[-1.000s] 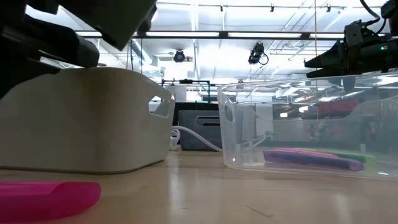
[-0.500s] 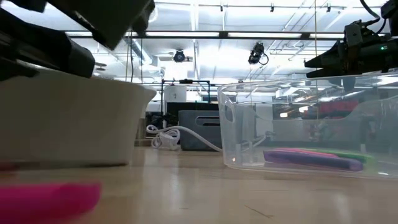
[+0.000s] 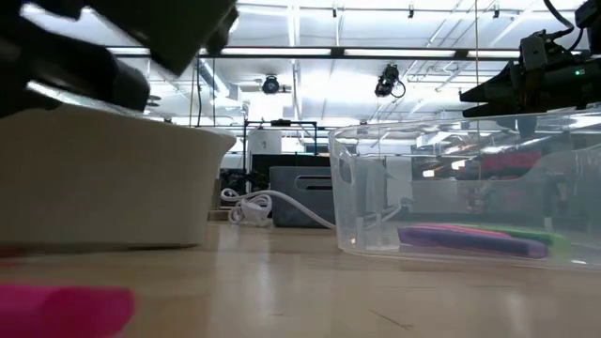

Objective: Pick & Place Markers
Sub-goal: Put the bottom pink highlighter pen into the gray bin, then adjust the gray bin on the table, then put the yellow highlighter pen into the gray bin

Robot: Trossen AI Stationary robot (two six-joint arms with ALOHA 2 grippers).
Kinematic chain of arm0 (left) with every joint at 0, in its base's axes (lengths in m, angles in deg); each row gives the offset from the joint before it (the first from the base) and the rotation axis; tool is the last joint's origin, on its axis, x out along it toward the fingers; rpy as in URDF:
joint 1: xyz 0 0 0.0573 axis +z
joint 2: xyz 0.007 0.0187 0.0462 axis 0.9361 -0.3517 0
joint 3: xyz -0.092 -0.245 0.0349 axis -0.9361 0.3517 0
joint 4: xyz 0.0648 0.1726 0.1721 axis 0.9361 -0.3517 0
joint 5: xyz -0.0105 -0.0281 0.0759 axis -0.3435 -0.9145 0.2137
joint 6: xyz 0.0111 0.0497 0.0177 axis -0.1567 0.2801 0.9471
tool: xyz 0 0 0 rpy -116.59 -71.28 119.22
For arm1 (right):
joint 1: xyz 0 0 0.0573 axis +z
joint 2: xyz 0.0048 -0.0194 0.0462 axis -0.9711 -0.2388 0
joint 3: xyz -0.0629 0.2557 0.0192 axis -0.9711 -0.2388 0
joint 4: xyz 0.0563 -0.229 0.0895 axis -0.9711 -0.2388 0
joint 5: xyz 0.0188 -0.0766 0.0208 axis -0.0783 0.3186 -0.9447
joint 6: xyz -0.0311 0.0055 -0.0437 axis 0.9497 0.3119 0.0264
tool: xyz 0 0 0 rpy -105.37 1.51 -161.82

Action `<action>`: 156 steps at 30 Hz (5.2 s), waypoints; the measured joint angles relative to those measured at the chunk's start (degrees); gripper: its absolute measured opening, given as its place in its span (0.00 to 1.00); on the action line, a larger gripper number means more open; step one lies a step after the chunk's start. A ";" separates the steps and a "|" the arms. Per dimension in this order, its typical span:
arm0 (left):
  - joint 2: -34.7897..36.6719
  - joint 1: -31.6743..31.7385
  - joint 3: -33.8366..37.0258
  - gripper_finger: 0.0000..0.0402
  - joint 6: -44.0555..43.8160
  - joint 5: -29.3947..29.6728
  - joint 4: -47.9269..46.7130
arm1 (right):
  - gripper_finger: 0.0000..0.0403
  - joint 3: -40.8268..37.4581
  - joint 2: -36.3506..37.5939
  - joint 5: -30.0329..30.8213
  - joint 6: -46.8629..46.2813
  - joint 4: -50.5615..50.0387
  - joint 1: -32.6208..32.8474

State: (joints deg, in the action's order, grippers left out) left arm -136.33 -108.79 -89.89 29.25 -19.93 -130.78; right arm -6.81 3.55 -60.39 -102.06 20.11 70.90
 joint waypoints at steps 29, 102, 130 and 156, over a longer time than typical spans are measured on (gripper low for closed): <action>13.13 5.75 -6.88 0.07 -9.82 12.15 -7.66 | 0.57 0.00 0.00 0.00 0.01 0.02 0.02; 43.59 3.25 49.65 0.39 -50.31 -9.67 -6.80 | 0.57 0.02 0.01 -0.06 0.01 0.02 0.00; 47.05 6.84 65.66 0.39 -44.26 7.58 9.66 | 0.57 0.02 0.00 -0.16 0.01 0.03 0.01; 56.80 5.30 65.66 0.39 -62.11 -1.44 10.62 | 0.57 0.02 0.01 -0.17 0.01 0.03 0.00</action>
State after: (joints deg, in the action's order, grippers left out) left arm -79.53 -103.48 -24.23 -32.86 -21.37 -120.16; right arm -6.78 3.56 -60.56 -102.05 20.14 70.90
